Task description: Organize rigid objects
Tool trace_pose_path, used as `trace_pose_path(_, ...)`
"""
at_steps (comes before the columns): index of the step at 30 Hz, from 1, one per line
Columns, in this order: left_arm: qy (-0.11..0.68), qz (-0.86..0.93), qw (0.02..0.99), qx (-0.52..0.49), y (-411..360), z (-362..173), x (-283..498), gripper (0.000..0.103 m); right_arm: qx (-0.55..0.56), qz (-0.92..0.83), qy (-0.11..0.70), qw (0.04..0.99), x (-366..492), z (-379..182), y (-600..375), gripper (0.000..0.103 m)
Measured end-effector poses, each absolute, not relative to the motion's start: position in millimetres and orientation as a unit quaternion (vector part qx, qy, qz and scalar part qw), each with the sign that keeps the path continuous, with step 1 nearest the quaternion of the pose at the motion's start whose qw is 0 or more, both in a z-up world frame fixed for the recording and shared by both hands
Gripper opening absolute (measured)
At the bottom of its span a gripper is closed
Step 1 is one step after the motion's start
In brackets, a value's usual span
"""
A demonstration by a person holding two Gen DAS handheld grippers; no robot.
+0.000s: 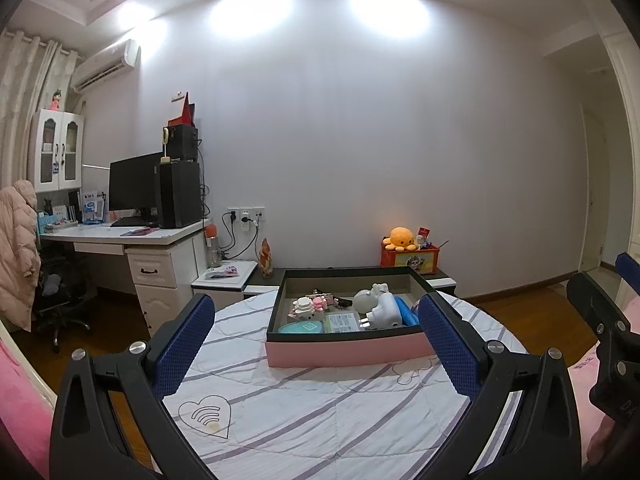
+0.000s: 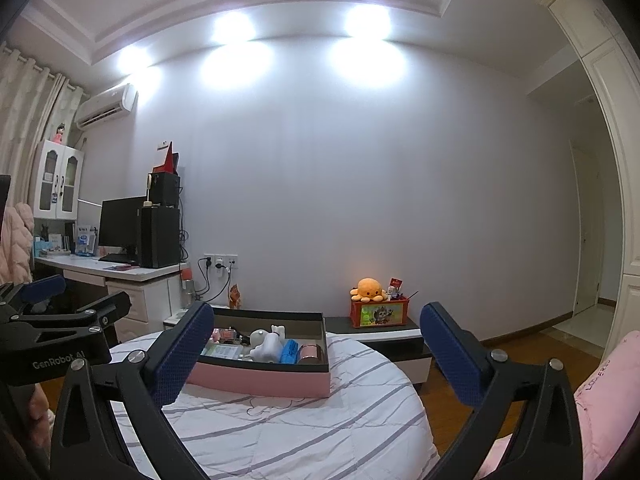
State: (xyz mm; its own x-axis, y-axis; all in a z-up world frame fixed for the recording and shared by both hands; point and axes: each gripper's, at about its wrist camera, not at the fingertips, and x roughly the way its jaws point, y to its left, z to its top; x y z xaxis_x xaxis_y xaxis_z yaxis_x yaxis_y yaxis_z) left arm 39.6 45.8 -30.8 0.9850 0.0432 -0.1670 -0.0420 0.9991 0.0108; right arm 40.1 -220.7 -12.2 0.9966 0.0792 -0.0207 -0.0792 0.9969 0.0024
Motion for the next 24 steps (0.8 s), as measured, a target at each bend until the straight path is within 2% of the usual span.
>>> trace_pose_path(24, 0.067, 0.025, 0.997, 0.013, 44, -27, 25, 0.103, 0.018, 0.030, 0.022, 0.999, 40, -9, -229, 0.103)
